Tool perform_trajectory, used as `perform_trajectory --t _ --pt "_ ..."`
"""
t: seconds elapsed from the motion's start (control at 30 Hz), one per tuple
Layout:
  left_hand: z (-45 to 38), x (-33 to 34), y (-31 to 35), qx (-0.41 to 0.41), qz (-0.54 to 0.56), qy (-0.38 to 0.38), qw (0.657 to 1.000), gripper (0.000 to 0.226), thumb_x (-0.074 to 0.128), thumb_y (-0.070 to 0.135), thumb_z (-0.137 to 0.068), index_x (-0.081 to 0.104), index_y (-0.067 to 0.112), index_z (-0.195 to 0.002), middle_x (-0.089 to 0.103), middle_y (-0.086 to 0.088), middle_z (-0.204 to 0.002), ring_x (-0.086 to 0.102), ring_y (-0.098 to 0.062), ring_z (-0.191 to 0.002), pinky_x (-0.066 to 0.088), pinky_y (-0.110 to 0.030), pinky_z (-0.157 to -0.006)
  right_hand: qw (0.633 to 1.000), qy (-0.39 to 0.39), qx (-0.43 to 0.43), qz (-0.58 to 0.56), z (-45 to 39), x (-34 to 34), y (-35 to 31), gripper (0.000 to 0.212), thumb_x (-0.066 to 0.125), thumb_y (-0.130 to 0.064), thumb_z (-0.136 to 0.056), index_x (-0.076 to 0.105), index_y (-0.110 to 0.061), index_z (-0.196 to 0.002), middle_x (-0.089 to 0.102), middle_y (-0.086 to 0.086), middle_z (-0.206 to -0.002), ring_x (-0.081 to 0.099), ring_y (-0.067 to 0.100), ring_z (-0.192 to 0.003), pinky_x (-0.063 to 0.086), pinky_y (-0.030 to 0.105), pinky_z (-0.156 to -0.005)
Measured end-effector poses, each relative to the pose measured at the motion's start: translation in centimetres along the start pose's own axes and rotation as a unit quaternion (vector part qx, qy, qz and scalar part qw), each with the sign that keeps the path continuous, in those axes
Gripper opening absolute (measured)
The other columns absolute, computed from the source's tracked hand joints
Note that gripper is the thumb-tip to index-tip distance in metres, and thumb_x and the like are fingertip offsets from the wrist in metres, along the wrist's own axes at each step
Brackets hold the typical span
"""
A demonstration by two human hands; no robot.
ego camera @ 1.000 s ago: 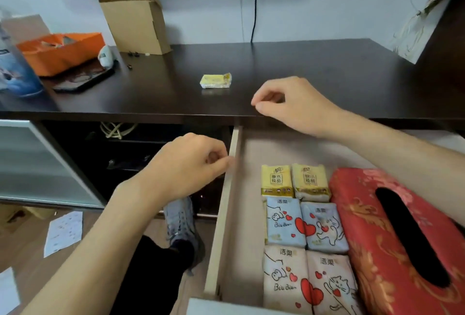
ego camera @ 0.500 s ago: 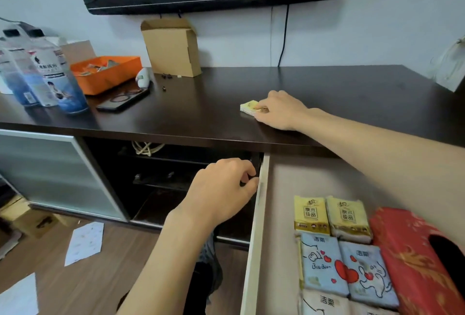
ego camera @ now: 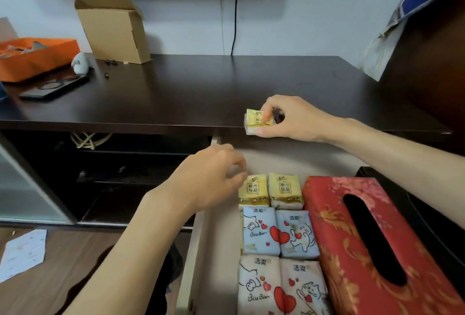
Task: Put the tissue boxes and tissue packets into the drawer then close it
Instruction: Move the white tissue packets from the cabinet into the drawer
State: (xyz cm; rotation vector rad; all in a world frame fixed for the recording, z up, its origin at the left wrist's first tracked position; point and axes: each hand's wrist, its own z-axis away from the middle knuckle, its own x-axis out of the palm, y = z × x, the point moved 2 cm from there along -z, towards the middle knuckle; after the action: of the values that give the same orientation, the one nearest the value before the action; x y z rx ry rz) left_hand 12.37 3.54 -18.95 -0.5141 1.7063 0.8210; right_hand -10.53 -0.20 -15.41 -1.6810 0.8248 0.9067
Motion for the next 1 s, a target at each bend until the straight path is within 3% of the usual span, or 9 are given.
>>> perform_trajectory --t 0.17,0.27,0.43,0.57,0.7,0.83,1.0 --pt "-0.8 2.1 0.5 0.017 -0.012 -0.06 0.998 0.043 0.058 0.043 -0.095 0.055 0.026 -0.134 0.056 0.006 -0.133 0.053 -0.015 -0.123 0.049 -0.041 -0.099 0.998 0.031 -0.053 -0.015 5.4 -0.7 -0.8 0.04 0.077 -0.066 -0.075 0.061 -0.035 -0.094 0.067 -0.01 -0.107 0.066 0.013 -0.102 0.054 0.048 -0.09" --pt "-1.1 2.9 0.4 -0.004 -0.029 -0.1 0.995 0.055 0.065 0.044 -0.091 0.049 0.024 -0.139 0.056 0.002 -0.135 0.057 -0.02 -0.12 0.052 -0.042 -0.096 0.998 -0.024 -0.038 0.035 8.7 0.3 -0.6 0.044 0.075 -0.073 -0.073 0.06 -0.039 -0.097 0.064 -0.015 -0.108 0.063 0.008 -0.101 0.054 0.041 -0.088" --pt "-1.8 3.5 1.2 0.001 -0.037 -0.144 0.989 0.041 0.065 0.04 -0.093 0.058 0.018 -0.127 0.063 -0.003 -0.124 0.06 -0.022 -0.107 0.051 -0.038 -0.09 0.986 -0.146 0.028 0.074 10.0 2.3 0.4 0.052 0.076 -0.072 -0.072 0.063 -0.04 -0.111 0.06 -0.017 -0.114 0.059 0.005 -0.103 0.05 0.031 -0.088" --pt "-2.2 3.6 1.8 -0.006 -0.019 -0.133 0.991 0.044 0.067 0.038 -0.092 0.059 0.017 -0.129 0.059 -0.005 -0.121 0.059 -0.022 -0.104 0.047 -0.035 -0.087 0.994 -0.087 0.069 -0.014 9.2 2.3 1.6 0.05 0.066 -0.072 -0.078 0.068 -0.038 -0.114 0.065 -0.016 -0.122 0.058 0.002 -0.118 0.049 0.039 -0.103" --pt "-2.4 3.4 1.9 -0.019 0.013 -0.133 0.991 0.046 0.07 0.039 -0.09 0.059 0.016 -0.129 0.06 -0.004 -0.123 0.059 -0.022 -0.106 0.051 -0.039 -0.09 0.986 -0.138 0.095 -0.015 8.1 3.1 1.9 0.053 0.071 -0.059 -0.088 0.067 -0.031 -0.132 0.068 -0.011 -0.131 0.064 0.009 -0.118 0.049 0.039 -0.106" --pt "-2.2 3.5 1.7 -0.026 0.012 -0.146 0.989 0.041 0.067 0.04 -0.091 0.064 0.013 -0.122 0.063 -0.006 -0.118 0.061 -0.023 -0.103 0.051 -0.044 -0.09 0.969 -0.227 0.088 -0.042 7.4 3.5 2.1 0.035 0.079 -0.031 -0.091 0.074 -0.025 -0.125 0.078 -0.005 -0.114 0.074 0.021 -0.106 0.056 0.05 -0.097" --pt "-2.3 3.6 1.7 -0.03 0.018 -0.149 0.988 0.043 0.066 0.041 -0.092 0.06 0.014 -0.126 0.066 -0.003 -0.12 0.061 -0.021 -0.106 0.052 -0.039 -0.089 0.956 -0.279 0.088 -0.03 6.6 3.8 1.6 0.036 0.075 -0.014 -0.091 0.073 -0.028 -0.124 0.078 -0.002 -0.113 0.073 0.026 -0.107 0.056 0.054 -0.096"
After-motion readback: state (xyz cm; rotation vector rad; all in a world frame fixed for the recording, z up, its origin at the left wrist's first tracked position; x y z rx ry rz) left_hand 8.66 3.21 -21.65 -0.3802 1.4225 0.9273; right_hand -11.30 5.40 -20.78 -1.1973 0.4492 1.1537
